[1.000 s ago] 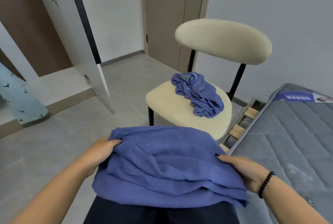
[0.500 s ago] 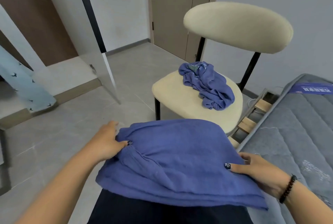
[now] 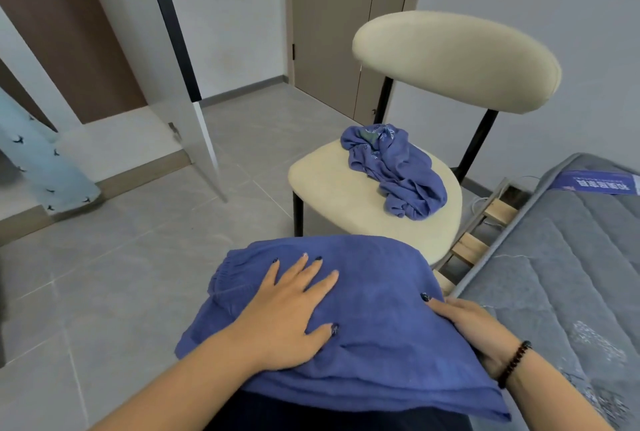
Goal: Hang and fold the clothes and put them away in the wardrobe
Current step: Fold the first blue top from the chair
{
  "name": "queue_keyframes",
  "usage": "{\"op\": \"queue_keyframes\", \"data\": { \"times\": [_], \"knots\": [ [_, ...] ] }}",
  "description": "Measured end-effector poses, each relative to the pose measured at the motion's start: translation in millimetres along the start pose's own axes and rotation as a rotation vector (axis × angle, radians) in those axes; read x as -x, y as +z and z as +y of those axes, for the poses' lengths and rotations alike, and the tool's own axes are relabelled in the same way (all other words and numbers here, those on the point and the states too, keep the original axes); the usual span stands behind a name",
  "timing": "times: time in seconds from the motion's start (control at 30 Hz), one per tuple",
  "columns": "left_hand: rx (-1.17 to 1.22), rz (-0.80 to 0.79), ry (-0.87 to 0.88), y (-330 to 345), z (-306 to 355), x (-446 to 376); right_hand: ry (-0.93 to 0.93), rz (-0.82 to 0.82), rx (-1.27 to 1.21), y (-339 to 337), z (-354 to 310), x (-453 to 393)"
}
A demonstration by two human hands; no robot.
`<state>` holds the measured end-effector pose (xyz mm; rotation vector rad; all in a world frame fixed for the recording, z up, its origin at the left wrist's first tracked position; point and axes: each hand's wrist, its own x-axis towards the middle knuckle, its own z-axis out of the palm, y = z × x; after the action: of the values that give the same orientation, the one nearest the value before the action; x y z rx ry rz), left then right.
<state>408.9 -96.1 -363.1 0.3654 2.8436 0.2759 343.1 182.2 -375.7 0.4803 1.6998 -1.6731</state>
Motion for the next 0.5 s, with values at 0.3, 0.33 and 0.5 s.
{"op": "queue_keyframes", "data": {
  "times": [0.3, 0.33, 0.5],
  "knots": [
    [0.004, 0.006, 0.128, 1.6, 29.0, -1.5, -0.265, 0.169, 0.221, -20.5, -68.3, 31.2],
    [0.085, 0.034, 0.12, -0.1, 26.5, 0.3, -0.264, 0.18, 0.246, -15.6, -74.9, 34.6],
    [1.038, 0.167, -0.145, -13.3, -2.6, 3.7, -0.356, 0.125, 0.406, 35.6, -104.2, 44.0]
  ]
}}
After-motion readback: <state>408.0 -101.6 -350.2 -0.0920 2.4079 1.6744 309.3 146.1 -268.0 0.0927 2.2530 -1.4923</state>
